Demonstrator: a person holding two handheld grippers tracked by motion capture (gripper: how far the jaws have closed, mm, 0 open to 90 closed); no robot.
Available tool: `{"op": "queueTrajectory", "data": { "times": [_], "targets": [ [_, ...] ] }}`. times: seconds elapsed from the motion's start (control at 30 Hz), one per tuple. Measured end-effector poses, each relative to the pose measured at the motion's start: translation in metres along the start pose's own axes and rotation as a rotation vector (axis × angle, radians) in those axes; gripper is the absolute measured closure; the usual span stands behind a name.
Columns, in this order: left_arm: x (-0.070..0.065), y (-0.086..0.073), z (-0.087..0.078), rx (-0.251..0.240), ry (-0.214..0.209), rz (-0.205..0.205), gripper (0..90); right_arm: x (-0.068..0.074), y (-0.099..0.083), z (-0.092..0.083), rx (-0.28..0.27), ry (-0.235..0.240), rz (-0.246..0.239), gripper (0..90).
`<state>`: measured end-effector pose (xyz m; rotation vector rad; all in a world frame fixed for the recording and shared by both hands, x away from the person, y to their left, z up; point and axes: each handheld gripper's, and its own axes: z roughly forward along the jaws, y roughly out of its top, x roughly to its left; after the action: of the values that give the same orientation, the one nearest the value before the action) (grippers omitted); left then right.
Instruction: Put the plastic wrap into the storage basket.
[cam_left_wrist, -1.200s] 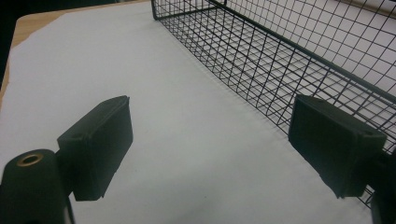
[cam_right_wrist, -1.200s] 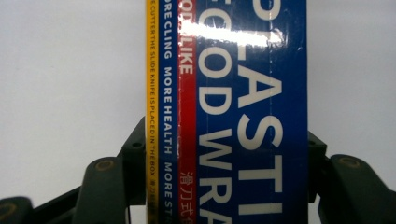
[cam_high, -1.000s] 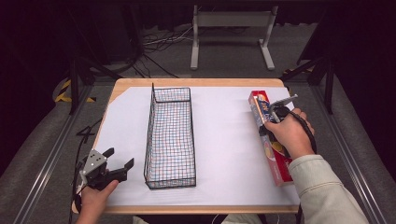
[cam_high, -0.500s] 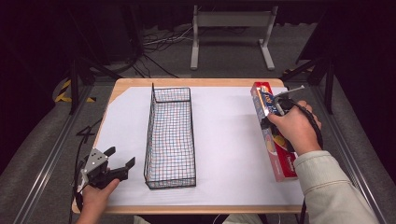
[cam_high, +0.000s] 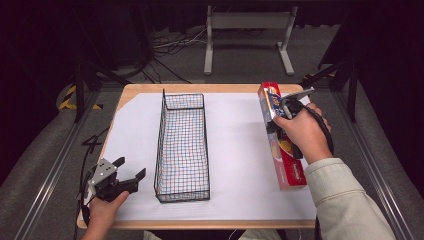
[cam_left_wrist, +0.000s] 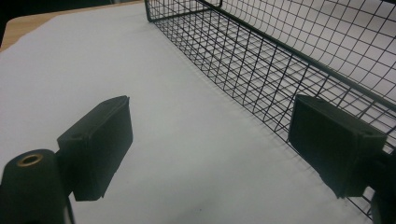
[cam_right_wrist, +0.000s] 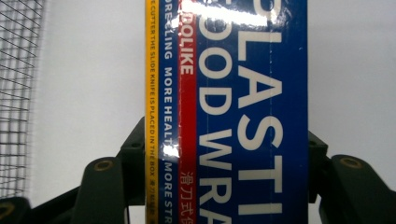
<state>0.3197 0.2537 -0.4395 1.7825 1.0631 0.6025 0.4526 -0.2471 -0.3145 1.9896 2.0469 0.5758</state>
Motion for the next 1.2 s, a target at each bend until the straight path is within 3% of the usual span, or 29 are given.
{"op": "queueTrajectory", "data": {
  "times": [0.4, 0.97, 1.2],
  "targets": [
    [0.001, -0.001, -0.003, -0.004, 0.005, -0.009, 14.5, 0.044, 0.011, -0.002, -0.001, 0.033, -0.003, 40.5],
    [0.001, 0.001, -0.002, -0.013, -0.002, 0.000, 14.6, 0.114, 0.025, -0.003, 0.005, 0.057, -0.048, 40.5],
    [0.000, 0.001, -0.002, -0.015, -0.005, -0.004, 14.6, 0.134, 0.026, -0.001, -0.010, 0.072, -0.046, 40.5]
  ]
}}
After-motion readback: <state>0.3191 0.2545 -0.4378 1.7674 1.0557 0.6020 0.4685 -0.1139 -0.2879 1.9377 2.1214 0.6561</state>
